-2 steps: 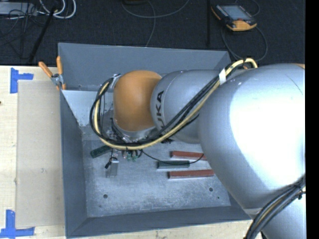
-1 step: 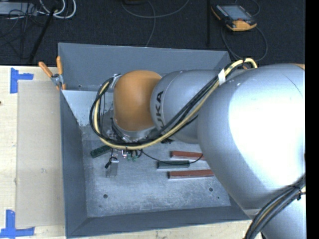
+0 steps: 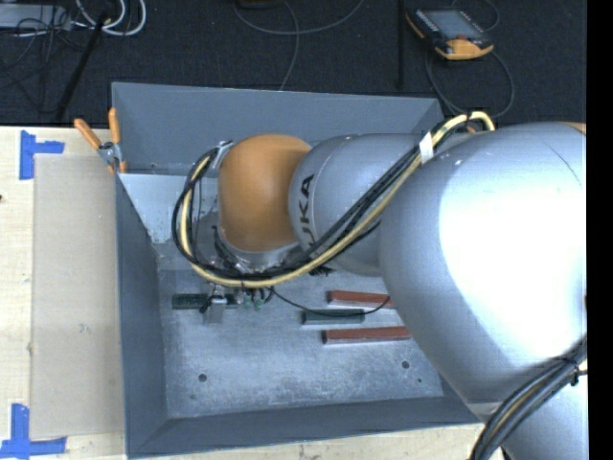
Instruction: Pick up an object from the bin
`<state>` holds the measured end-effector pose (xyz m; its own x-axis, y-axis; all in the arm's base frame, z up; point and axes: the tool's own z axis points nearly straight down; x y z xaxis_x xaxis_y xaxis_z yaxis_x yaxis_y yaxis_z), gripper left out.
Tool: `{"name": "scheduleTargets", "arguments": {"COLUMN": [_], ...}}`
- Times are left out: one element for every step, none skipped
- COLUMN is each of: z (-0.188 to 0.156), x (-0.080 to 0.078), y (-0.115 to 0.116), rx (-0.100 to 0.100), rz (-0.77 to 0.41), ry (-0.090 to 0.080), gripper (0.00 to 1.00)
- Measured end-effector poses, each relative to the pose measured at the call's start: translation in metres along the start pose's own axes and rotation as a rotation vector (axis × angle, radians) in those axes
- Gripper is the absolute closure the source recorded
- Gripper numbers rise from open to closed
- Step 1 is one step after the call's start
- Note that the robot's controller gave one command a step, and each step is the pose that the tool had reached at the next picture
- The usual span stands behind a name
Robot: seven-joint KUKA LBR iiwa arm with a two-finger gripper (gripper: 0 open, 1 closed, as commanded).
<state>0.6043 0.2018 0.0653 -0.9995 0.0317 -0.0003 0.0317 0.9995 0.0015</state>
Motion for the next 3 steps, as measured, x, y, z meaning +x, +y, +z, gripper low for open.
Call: {"name": "scheduleTargets", "arguments": {"z": [-0.011, -0.038, -0.111], "x": [-0.001, -0.001, -0.003], "y": [0.000, 0.000, 0.000], "rx": [0.000, -0.001, -0.002], "rz": [0.003, 0.005, 0.006], "ry": [-0.001, -0.002, -0.007], "gripper": [1.00, 1.00, 1.00]}}
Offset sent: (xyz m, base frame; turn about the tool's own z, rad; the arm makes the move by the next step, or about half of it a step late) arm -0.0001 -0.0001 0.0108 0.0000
